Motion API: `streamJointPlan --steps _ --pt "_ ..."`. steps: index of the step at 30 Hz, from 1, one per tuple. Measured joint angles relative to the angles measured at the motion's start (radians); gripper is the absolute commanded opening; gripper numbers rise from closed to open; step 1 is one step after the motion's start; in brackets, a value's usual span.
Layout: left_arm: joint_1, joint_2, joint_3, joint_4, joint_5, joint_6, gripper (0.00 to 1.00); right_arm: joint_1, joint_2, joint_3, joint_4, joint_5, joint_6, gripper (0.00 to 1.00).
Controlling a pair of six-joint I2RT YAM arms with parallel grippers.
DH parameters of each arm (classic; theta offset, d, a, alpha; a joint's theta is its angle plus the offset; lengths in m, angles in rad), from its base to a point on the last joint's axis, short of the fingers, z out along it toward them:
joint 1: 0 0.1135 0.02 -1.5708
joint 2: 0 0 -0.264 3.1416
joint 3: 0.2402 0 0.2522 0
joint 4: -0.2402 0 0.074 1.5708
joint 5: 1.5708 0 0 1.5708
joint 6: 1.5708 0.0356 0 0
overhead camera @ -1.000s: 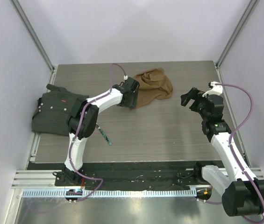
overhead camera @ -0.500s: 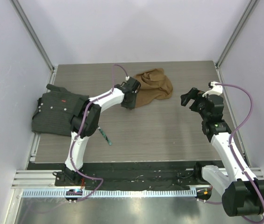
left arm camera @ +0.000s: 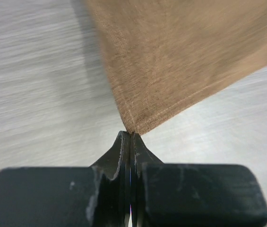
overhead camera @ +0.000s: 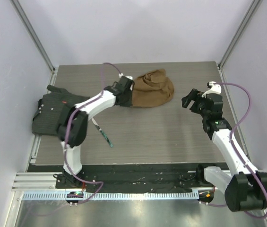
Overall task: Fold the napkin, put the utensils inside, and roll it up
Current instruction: Move the napkin to the centre of the board, then flatten the napkin out
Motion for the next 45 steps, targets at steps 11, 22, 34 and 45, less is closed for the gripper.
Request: streamJointPlan --steps 11,22,34,45 --pt "0.252 -0.628 -0.366 0.084 0.124 -0.102 0.00 0.186 0.397 0.191 -0.033 0.011 0.019 0.80" --pt "0.298 -0.681 -0.478 -0.042 0.192 -0.093 0.00 0.275 0.717 0.421 -0.060 -0.006 0.042 0.69" --pt "0.315 -0.700 -0.472 -0.104 0.217 -0.043 0.00 0.385 0.972 0.630 -0.089 -0.003 0.026 0.59" --pt "0.333 -0.694 -0.472 -0.106 0.248 -0.026 0.00 0.389 1.128 0.799 -0.143 0.019 -0.010 0.50"
